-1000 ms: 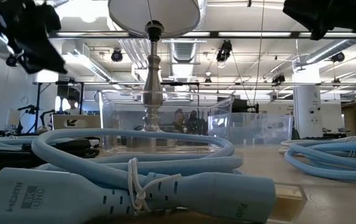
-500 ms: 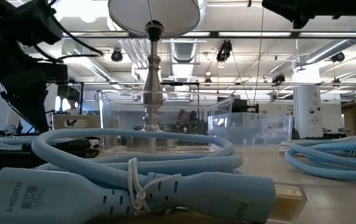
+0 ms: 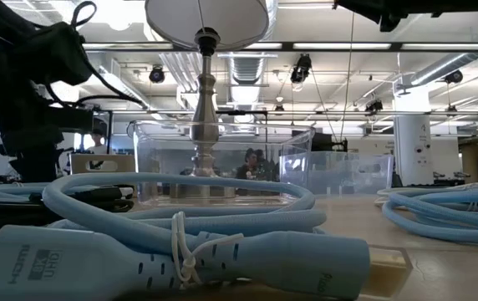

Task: Pick & Place USB Port
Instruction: Put the top black usb cable into the gray bin

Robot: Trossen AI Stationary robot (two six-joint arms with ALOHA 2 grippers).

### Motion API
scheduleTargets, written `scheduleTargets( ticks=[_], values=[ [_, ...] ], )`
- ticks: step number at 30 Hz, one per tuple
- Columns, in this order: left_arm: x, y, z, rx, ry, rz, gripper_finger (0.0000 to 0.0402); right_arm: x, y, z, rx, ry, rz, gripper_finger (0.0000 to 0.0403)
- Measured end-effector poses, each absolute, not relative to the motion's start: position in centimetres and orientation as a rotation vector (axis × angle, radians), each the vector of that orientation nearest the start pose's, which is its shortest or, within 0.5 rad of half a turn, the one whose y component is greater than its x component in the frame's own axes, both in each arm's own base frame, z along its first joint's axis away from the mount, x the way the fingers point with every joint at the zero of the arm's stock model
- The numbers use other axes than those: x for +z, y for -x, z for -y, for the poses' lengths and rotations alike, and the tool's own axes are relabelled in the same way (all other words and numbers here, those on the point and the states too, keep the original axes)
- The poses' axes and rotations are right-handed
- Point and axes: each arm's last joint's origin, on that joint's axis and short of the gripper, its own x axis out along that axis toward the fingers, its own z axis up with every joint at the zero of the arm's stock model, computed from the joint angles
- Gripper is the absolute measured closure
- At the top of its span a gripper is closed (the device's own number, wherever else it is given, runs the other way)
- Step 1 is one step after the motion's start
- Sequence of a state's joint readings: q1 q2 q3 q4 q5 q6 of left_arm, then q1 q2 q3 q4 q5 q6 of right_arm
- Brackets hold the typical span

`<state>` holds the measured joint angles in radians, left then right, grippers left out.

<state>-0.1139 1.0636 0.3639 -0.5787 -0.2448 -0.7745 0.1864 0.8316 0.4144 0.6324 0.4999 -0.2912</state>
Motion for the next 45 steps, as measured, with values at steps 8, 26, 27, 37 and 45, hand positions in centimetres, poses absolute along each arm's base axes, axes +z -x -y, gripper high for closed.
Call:
scheduleTargets(
  ticks=[8,26,27,37,45],
  values=[
    [15.5,-15.2,1.3,0.535,0.523,-1.149,0.035,27.3,-18.1,-2.0,-0.34,0.235,0.149,0.0264],
    [25.8,-15.5,-0.7,0.895,0.278,-0.978,0.0344,27.4,-18.1,-2.0,-0.34,0.238,0.151,0.0264],
    [25.8,-15.5,-1.1,0.916,0.288,-0.977,0.0344,27.4,-18.1,-2.0,-0.341,0.238,0.151,0.0264],
    [25.0,-15.8,-6.7,1.165,0.344,-1.006,0.0341,27.5,-18.1,-2.0,-0.343,0.269,0.148,0.0264],
    [22.7,-17.2,-10.5,1.257,0.359,-1.037,0.034,27.5,-18.1,-2.0,-0.343,0.275,0.147,0.0264]
  ],
)
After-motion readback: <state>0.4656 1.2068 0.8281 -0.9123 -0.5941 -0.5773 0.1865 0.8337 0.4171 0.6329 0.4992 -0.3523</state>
